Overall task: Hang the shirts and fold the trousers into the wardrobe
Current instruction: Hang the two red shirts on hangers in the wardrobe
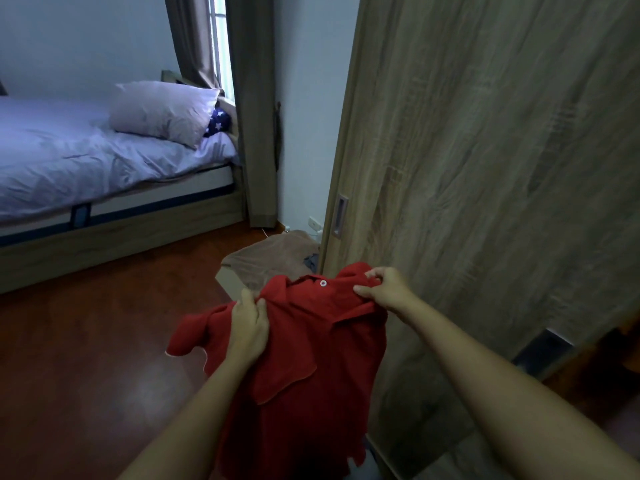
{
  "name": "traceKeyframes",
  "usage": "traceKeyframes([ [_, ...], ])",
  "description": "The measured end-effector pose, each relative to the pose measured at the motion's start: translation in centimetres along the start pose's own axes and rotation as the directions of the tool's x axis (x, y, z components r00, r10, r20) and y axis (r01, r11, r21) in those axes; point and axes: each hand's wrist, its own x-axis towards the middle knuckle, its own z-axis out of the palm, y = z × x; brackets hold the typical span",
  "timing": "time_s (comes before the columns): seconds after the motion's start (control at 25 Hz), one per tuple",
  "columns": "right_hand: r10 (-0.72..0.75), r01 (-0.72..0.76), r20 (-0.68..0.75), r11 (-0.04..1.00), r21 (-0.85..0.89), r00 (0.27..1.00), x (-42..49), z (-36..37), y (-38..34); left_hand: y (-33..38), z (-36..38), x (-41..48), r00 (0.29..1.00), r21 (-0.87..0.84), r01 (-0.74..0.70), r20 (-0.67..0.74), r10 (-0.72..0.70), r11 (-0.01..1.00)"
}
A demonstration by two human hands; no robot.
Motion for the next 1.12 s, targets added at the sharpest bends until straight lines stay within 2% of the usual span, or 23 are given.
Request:
traceKeyframes([
  [0.08,-0.018,0.023,-0.044,0.992,0.125,0.999,0.4,0.5,0.1,0.2,-0.3,-0.1,0.998,-0.005,-0.025,0.059,0.025,1.0],
  [0.12,-0.012,0.023,-0.06,0.982,0.185,0.998,0.6,0.7,0.2,0.2,-0.3,0.0,0.994,0.088,-0.065,0.095,0.057,0.994],
  [0.16,0.048,-0.038,-0.033,0.967,0.253,0.998,0.8,0.8,0.2,-0.1,0.1,0.0,0.987,0.241,-0.13,0.124,0.102,0.962],
  [0.2,0.139,-0.14,0.029,0.925,0.352,0.99,1.1,0.9,0.4,-0.4,0.5,0.1,0.979,0.386,-0.19,0.146,0.144,0.902],
  [0.24,0.263,-0.311,0.169,0.859,0.407,0.95,1.2,0.9,0.5,-0.8,0.8,0.1,0.972,0.474,-0.232,0.153,0.18,0.849],
  [0.28,0.347,-0.469,0.335,0.777,0.42,0.876,0.8,0.6,0.6,-1.0,0.9,0.2,0.966,0.492,-0.258,0.156,0.208,0.831],
  [0.36,0.352,-0.57,0.487,0.702,0.427,0.799,-0.3,-0.6,-0.3,-1.4,0.8,0.4,0.963,0.433,-0.269,0.14,0.231,0.86],
  [0.4,0.357,-0.556,0.452,0.694,0.458,0.818,-0.3,-1.4,-0.7,-1.3,0.6,0.4,0.966,0.4,-0.26,0.119,0.231,0.879],
  [0.44,0.335,-0.481,0.353,0.705,0.521,0.874,-0.6,-2.4,-1.5,-1.2,0.6,0.4,0.965,0.377,-0.261,0.095,0.243,0.889],
  [0.48,0.287,-0.344,0.193,0.732,0.588,0.938,-0.6,-3.5,-2.2,-0.9,0.5,0.2,0.962,0.377,-0.27,0.073,0.262,0.886],
  [0.56,0.164,-0.055,-0.103,0.748,0.661,0.981,-0.7,-6.4,-4.4,-0.6,0.2,-0.1,0.95,0.427,-0.302,0.06,0.306,0.853],
  [0.64,0.038,0.15,-0.285,0.779,0.609,0.958,-1.5,-10.3,-7.3,-1.2,-0.4,0.2,0.937,0.524,-0.343,0.134,0.322,0.78],
  [0.76,-0.09,0.363,-0.515,0.811,0.459,0.852,-3.0,-16.8,-10.5,-2.2,-1.2,1.1,0.917,0.629,-0.399,0.265,0.298,0.667],
  [0.84,-0.148,0.412,-0.513,0.792,0.451,0.846,-4.6,-19.5,-11.4,-2.2,-1.1,1.1,0.919,0.688,-0.394,0.288,0.269,0.609],
  [1.0,-0.26,0.406,-0.375,0.828,0.388,0.89,-7.4,-19.0,-10.5,-1.2,-0.3,0.5,0.937,0.816,-0.32,0.349,0.033,0.482],
  [1.08,-0.279,0.393,-0.327,0.844,0.364,0.903,-8.3,-18.4,-9.0,1.0,-0.1,0.7,0.939,0.817,-0.257,0.337,-0.066,0.516],
  [1.12,-0.28,0.383,-0.303,0.848,0.367,0.911,-8.7,-18.5,-8.3,3.0,0.2,0.5,0.946,0.766,-0.227,0.32,-0.049,0.601],
])
